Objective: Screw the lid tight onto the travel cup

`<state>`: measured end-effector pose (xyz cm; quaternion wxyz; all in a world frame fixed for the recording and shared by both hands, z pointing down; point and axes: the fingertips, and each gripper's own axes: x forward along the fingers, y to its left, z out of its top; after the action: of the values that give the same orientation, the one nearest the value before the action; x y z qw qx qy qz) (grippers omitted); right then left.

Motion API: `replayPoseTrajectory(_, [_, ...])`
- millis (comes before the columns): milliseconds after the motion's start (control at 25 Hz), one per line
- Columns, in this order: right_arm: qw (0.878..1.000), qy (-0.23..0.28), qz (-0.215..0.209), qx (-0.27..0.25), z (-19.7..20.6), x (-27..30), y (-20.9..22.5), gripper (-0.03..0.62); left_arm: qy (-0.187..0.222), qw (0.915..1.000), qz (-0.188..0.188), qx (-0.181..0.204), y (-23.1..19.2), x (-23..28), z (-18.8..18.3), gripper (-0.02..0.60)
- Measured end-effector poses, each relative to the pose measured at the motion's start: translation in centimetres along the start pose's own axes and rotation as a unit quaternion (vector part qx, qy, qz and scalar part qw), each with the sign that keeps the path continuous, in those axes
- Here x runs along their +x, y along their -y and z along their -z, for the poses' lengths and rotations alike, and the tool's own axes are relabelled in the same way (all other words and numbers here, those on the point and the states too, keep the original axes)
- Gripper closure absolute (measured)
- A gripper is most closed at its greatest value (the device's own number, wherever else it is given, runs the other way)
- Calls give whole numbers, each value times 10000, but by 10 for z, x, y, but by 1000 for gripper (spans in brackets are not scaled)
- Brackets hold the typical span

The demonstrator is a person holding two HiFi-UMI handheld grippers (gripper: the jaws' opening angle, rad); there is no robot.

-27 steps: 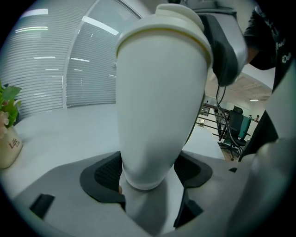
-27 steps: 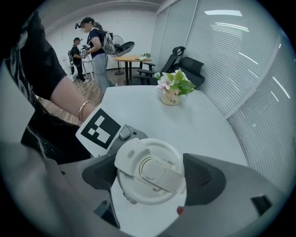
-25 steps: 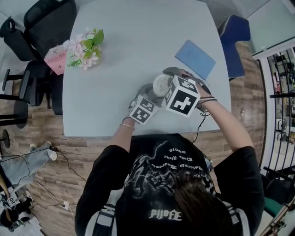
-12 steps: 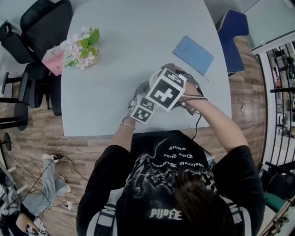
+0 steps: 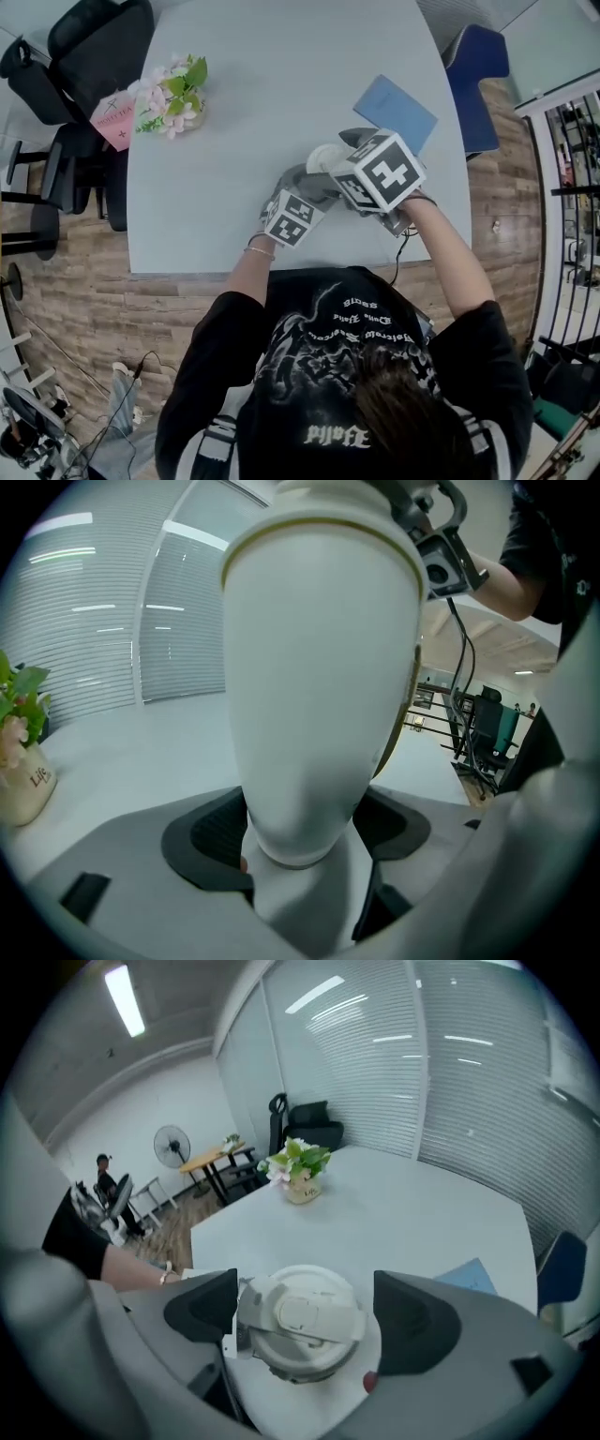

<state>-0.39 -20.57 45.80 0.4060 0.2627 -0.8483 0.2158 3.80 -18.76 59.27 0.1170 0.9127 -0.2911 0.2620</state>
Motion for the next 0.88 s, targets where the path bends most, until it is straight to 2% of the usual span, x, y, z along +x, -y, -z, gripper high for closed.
replayPoseTrajectory(80, [9947, 819, -282, 549, -6, -22, 6, 133, -26, 10000, 27, 15, 0, 1, 1, 210])
replayPoseTrajectory(120, [9858, 1335, -478, 902, -11, -36, 10, 134, -34, 10000, 34, -16, 0, 1, 1, 210])
replayPoseTrajectory(200, [9532, 2404, -773, 1663, -20, -67, 24, 142, -100, 9997, 61, -226, 0, 1, 6, 210])
replayPoseTrajectory(280, [9184, 3199, -671, 2228, -18, -97, 48, 179, -254, 9981, 97, -549, 0, 1, 14, 210])
replayPoseTrajectory(360, [8936, 3665, -495, 2542, -8, -118, 65, 208, -395, 9969, 85, -677, 2, -1, 25, 210])
replayPoseTrajectory(440, [8776, 3975, -428, 2644, 4, -131, 72, 220, -445, 9965, 105, -704, 6, -5, 28, 210])
replayPoseTrajectory(520, [8695, 4193, -384, 2581, 15, -139, 72, 220, -387, 9955, 80, -857, 7, -10, 29, 210])
replayPoseTrajectory(640, [8633, 4386, -531, 2441, 29, -139, 64, 220, -295, 9939, -102, -1061, 5, -24, 35, 210])
replayPoseTrajectory(760, [8714, 4318, -291, 2308, 50, -134, 63, 221, -161, 9895, -468, -1361, 1, -43, 42, 210])
replayPoseTrajectory(880, [8845, 4154, 444, 2077, 74, -123, 68, 221, 66, 9778, -846, -1916, -3, -61, 48, 210])
